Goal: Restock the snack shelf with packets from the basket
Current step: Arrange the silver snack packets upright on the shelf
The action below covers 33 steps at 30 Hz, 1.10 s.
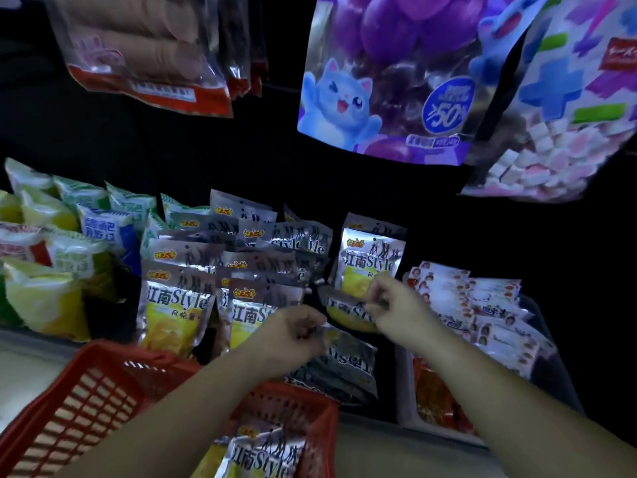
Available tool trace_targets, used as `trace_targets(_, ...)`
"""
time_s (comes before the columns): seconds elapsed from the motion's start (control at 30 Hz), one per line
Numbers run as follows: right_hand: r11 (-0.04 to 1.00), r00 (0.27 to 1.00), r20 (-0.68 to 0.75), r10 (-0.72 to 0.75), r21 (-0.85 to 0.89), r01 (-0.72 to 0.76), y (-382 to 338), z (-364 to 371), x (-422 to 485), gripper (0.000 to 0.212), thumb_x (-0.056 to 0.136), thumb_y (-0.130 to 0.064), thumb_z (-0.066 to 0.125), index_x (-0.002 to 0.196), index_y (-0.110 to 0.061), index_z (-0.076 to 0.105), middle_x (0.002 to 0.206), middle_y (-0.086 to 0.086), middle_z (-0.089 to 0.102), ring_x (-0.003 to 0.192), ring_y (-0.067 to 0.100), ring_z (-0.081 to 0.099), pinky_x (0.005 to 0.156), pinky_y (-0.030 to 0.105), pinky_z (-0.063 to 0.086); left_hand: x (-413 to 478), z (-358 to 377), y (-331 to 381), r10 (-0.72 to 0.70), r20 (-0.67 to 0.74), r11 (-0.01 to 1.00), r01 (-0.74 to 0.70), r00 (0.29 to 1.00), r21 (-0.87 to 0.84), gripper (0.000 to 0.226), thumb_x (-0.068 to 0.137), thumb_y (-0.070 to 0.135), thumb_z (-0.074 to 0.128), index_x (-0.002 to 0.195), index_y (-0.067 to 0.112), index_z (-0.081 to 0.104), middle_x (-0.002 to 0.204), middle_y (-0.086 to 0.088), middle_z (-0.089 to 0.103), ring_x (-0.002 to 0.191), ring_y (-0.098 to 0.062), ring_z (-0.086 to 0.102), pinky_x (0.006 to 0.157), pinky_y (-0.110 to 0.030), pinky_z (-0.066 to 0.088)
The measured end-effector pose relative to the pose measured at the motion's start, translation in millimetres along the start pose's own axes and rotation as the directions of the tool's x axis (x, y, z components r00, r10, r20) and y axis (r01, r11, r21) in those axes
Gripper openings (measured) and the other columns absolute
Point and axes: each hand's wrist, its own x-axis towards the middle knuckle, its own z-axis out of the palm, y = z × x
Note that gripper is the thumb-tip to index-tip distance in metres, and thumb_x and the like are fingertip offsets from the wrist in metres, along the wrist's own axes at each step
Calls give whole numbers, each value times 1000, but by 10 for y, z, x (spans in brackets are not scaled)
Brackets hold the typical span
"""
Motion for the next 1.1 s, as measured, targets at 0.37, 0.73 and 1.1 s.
trace_targets(0.37,972,915,350,203,41,-232,310,364,109,39,107,-22,50,145,-24,56,127,10,63,109,33,62,83,31,40,48,-12,-366,-29,92,909,-12,995,417,54,74,55,85,122,35,70,122,16,66,112,-5,64,93,-21,52)
trace_targets(0.73,956,922,353,158,179,-232,83,146,245,24,86,-35,79,110,-37,77,126,-10,63,119,14,57,100,36,43,68,-202,23,78,-158,893,1,984,450,67,83,73,63,52,15,51,43,4,39,41,-16,38,47,-23,30)
trace_targets(1.1,917,889,-323,324,339,-211,460,115,1284,80,93,-35,75,156,-37,27,138,9,58,102,32,70,84,50,62,442,-33,98,85,-301,992,-110,950,-68,17,96,15,68,85,27,73,84,-3,72,70,-12,67,66,-31,56)
